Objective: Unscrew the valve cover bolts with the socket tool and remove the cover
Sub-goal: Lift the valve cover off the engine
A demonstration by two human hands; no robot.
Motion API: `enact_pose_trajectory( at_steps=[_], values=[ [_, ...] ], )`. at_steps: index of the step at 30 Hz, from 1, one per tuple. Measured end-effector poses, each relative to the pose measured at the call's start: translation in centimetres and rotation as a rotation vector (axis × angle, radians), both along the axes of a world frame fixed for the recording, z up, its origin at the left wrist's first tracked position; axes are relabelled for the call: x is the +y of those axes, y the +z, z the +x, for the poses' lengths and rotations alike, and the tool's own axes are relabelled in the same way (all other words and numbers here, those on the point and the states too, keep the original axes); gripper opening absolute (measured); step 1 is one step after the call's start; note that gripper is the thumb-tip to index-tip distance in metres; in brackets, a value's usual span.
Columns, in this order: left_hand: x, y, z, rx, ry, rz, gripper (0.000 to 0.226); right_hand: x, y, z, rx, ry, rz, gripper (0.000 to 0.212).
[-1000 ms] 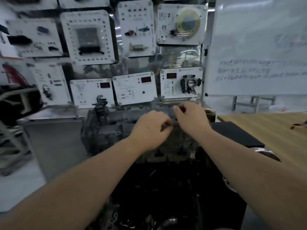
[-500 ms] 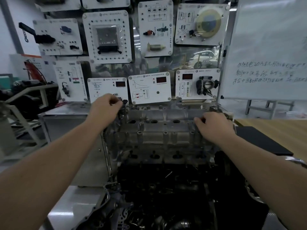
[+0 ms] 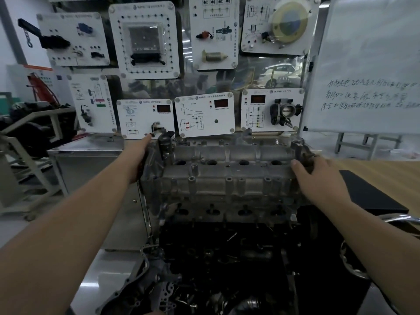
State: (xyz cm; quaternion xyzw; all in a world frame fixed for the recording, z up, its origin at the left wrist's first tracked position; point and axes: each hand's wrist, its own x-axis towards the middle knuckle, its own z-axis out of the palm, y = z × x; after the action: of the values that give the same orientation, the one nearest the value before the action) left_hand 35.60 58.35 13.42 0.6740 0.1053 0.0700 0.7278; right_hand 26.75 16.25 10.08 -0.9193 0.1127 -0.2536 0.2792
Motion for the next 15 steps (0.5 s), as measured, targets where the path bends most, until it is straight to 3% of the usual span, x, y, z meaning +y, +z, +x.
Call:
enact_pose_trajectory(
  at_steps=[7,11,15],
  values=[
    [0.2,-1.8,-0.2,-0.037,-0.096,0.004,0.037,-1.7,-0.6,1.4,-0.11,0.057,0.938,0.031],
    [-1.0,-1.3,0.1,-0.051,-0.149,0.105,0.052,-1.8,-1.6,2.7,-0.156,0.019,1.134,0.016],
    [-1.3,-0.2,2.4,-0.085,-0.079,0.141,0.036,-1.5,-1.6,3.3,-0.191,0.004,1.206,0.013]
  ],
)
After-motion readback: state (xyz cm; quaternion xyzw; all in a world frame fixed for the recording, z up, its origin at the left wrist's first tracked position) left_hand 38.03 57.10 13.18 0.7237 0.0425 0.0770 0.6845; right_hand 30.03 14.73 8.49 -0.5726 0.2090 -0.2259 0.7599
